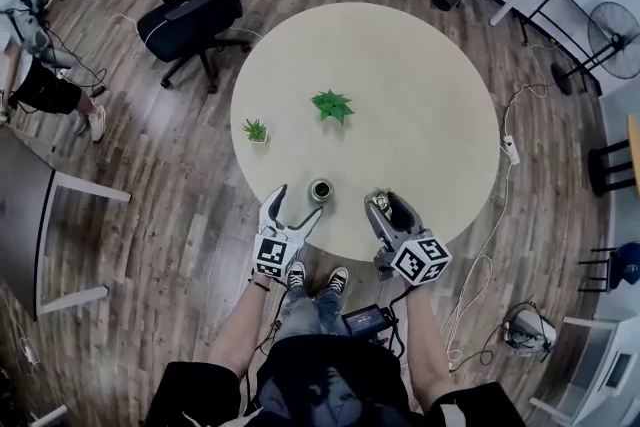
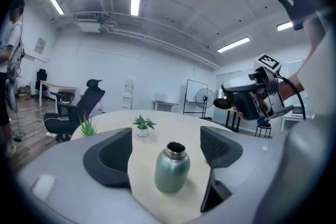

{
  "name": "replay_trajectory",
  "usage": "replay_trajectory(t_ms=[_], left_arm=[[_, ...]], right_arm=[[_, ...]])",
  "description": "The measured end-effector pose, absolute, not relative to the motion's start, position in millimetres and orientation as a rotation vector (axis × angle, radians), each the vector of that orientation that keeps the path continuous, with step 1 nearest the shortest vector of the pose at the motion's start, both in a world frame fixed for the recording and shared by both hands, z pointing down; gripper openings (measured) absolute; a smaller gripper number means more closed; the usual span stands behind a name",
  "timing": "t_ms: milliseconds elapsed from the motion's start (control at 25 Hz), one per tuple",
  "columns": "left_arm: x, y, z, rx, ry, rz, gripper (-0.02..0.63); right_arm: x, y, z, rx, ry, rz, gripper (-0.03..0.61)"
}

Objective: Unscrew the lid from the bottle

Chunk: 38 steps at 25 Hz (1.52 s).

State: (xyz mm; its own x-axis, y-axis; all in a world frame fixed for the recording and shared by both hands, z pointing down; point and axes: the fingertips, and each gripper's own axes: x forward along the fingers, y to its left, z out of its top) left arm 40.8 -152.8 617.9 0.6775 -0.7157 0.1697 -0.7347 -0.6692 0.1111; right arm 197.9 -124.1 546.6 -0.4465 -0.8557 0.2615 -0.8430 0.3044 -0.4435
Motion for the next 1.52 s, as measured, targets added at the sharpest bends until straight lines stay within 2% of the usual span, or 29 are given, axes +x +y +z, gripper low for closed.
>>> replay_trajectory(t_ms=[320,640,760,960,1520], left_arm=[[8.0,-138.0,493.9,2.717,-1.531,0.002,0.402],[16.3,-120.7,420.1,2.831,-1.636,-0.020,0.333],[16.9,-116.7,408.9,2.850,-1.666,-0.049,0.258],[13.7,-113.2,390.0,2.842,-1.770,-0.108,0.003],[16.2,-108.3,382.2,2.859,-1.736,-0.172,0.001]], right_arm=[[227.7,-96.5,483.3,-1.810,2.458,-0.471,0.261],[237.9,-84.2,442.7,-1.885,2.397,-0.221,0.259],[237.1,-87.7,435.3,-1.877,2.385,-0.189,0.258],[226.0,-91.3,417.3,-1.840,2.402,-0.125,0.256],[208.8,-85.7,409.9,-1.803,2.475,-0.115,0.253]])
